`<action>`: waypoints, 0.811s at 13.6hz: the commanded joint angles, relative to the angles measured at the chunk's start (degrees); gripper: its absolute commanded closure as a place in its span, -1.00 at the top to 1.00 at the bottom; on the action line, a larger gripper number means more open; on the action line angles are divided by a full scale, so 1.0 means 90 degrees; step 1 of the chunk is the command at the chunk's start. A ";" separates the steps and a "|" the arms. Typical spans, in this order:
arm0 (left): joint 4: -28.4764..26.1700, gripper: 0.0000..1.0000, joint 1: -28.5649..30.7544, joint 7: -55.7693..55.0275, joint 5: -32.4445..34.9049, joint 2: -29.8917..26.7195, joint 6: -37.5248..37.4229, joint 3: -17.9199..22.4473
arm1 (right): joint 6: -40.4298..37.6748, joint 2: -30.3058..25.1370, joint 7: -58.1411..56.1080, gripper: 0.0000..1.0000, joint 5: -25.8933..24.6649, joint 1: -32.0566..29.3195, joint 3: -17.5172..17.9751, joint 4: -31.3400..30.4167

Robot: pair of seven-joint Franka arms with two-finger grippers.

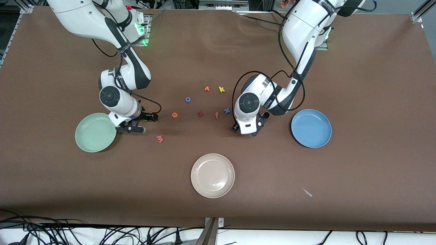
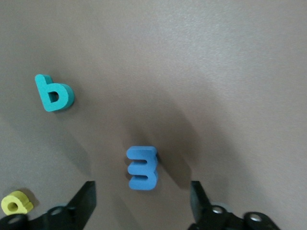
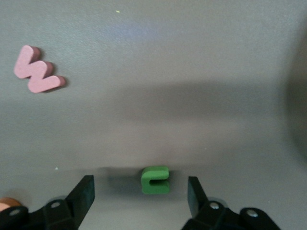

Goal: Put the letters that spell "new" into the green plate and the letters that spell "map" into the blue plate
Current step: 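Reach the right gripper to the green c while the left gripper reaches the blue m, then grasp the green c with the right gripper while the left gripper lifts the m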

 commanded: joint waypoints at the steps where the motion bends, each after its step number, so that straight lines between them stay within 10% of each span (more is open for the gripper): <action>1: -0.0134 0.30 -0.0007 -0.0198 0.0183 -0.0046 0.0158 0.0017 | -0.0003 0.0105 -0.0064 0.50 0.0075 -0.0069 -0.0001 0.0080; 6: -0.0193 -0.95 0.0032 -0.0481 0.0183 -0.0075 0.0168 0.0017 | -0.0003 0.0125 -0.0054 0.21 0.0075 -0.0089 -0.0002 0.0119; 11: -0.0173 -0.99 0.0042 -0.0452 0.0183 -0.0192 0.0090 0.0037 | -0.0003 0.0203 -0.0054 -0.10 0.0075 -0.0079 -0.0002 0.0109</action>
